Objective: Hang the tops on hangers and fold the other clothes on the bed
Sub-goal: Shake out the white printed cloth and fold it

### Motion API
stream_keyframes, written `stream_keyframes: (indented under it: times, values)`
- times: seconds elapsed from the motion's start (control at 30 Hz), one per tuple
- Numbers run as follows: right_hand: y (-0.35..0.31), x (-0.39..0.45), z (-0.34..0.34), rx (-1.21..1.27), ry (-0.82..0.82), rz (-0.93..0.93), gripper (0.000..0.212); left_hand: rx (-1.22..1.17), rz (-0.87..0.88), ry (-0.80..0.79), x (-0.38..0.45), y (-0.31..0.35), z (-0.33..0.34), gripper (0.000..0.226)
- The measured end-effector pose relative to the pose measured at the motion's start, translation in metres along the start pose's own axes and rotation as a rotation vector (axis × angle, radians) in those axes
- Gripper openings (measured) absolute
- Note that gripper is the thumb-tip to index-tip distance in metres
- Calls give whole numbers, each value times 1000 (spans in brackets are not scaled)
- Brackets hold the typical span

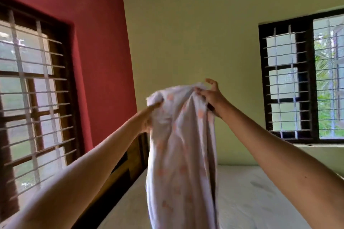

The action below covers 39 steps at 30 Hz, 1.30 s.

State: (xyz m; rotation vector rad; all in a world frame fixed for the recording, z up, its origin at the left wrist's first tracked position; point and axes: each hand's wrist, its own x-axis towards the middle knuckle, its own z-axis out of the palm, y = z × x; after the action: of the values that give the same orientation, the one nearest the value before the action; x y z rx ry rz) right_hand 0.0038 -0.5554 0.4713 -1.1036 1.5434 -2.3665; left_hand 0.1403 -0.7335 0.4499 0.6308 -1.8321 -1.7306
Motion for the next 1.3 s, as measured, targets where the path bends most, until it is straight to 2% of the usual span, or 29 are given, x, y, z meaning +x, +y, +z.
stream_keyframes:
  times: [0.03,0.07,0.1,0.13,0.17,0.2,0.27,0.3,0.37,0.4,0.47,0.57,0.6,0.7,0.77,0.8,0.87,0.97,1.07,1.1,1.2,1.3]
  values:
    - [4,3,-6,-24,44,30,46,61,-116,-39,1,-22,5,44]
    - [6,1,-12,-132,11,120,39,90,-172,-24,3,-36,8,29]
    - [11,-2,-20,-279,-110,294,36,64,-183,12,4,-46,15,17]
    - [18,-3,-30,-377,-238,442,33,37,-163,64,8,-49,18,15]
    - [22,-3,-39,-391,-291,513,29,1,-130,107,11,-48,22,17]
    - [26,5,-48,-315,-258,510,30,-40,-104,145,14,-44,25,19]
    - [40,23,-62,-10,-108,405,53,-182,-64,187,20,-37,29,23]
    - [50,26,-65,71,-105,390,64,-243,-39,198,20,-33,30,22]
    - [74,17,-62,-38,-238,434,82,-298,9,196,25,-28,33,18]
    - [85,10,-57,-106,-270,432,84,-312,37,172,27,-27,34,17]
    - [104,10,-47,-174,-202,298,70,-316,92,98,28,-28,33,24]
    - [105,28,-43,-363,-60,12,40,-91,160,56,36,-36,18,30]
    - [104,35,-44,-385,-38,-21,39,6,179,95,41,-37,9,30]
    - [102,45,-46,-522,-60,-100,40,323,222,360,54,-35,-20,20]
    - [100,49,-40,-813,-111,-225,40,599,251,479,58,-30,-31,31]
    - [99,51,-37,-923,-119,-277,41,666,286,507,60,-27,-34,36]
    - [97,57,-30,-1025,-104,-355,35,633,356,491,67,-22,-39,38]
    - [89,71,-26,-1045,-29,-403,18,337,435,303,78,-14,-46,26]
    - [81,73,-23,-919,-9,-418,34,149,412,178,85,-9,-54,19]
    - [80,72,-20,-816,-30,-380,32,123,419,168,88,-8,-54,19]
    - [83,75,-12,-639,-61,-259,5,132,490,236,91,-2,-49,20]
    - [83,81,0,-472,27,-190,9,130,440,338,92,8,-44,16]
